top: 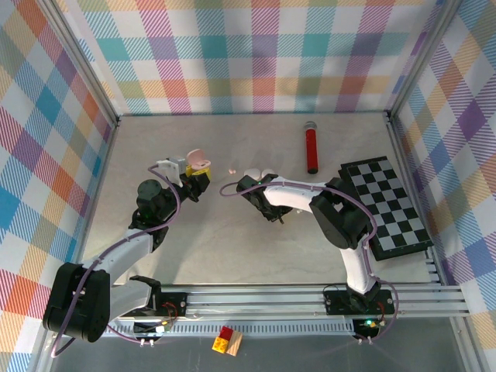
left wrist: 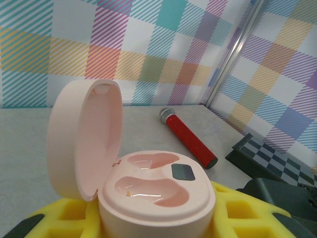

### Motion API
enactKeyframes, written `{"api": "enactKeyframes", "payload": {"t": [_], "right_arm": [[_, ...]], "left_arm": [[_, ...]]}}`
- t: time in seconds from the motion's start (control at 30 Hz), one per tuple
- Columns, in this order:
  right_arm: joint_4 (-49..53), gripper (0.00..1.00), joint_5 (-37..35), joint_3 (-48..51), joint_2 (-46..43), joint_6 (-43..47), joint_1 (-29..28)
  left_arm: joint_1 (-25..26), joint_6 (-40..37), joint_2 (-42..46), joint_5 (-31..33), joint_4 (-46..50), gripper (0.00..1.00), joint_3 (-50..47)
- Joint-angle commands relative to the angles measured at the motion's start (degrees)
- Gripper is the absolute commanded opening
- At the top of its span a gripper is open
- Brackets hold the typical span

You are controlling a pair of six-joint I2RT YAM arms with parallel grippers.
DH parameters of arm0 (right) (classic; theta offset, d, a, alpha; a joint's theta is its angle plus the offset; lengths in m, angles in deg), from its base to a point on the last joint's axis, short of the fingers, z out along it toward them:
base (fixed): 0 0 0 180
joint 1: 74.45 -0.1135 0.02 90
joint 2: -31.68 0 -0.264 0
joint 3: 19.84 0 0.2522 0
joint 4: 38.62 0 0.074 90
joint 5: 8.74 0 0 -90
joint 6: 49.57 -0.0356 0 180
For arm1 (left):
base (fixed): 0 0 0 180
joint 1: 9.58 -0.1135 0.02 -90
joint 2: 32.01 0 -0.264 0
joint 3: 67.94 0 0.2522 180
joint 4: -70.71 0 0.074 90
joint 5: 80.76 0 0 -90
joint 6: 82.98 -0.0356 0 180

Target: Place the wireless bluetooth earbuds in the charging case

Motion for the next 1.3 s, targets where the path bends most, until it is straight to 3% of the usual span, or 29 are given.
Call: {"api": "enactKeyframes", "payload": {"t": [0.0, 0.43, 0.63, 0.9, 1.27], "right_arm": [[0.47, 0.2, 0.42, 0.13, 0.43, 0.67, -0.2], [-13.84, 0.2, 12.36, 11.2, -14.98, -0.04, 3.04], [-21.08, 0.2, 25.17, 18.02, -25.46, -0.82, 8.34], [-26.11, 0.2, 43.36, 22.64, -36.39, -2.59, 15.77], [-28.36, 0.21, 60.79, 22.92, -46.06, -0.69, 19.14]], "left_arm": [[-0.58, -0.13, 0.55, -1.1, -1.7, 0.35, 0.18], [-0.07, -0.37, -0.89, -2.85, -3.86, 0.35, -0.04], [2.63, -2.54, -3.46, -4.59, -6.06, 0.35, 0.59], [9.61, -12.53, -6.05, -7.01, -1.62, 0.35, 3.31], [16.4, -20.14, -10.99, -10.55, 3.59, 0.35, 7.98]]}}
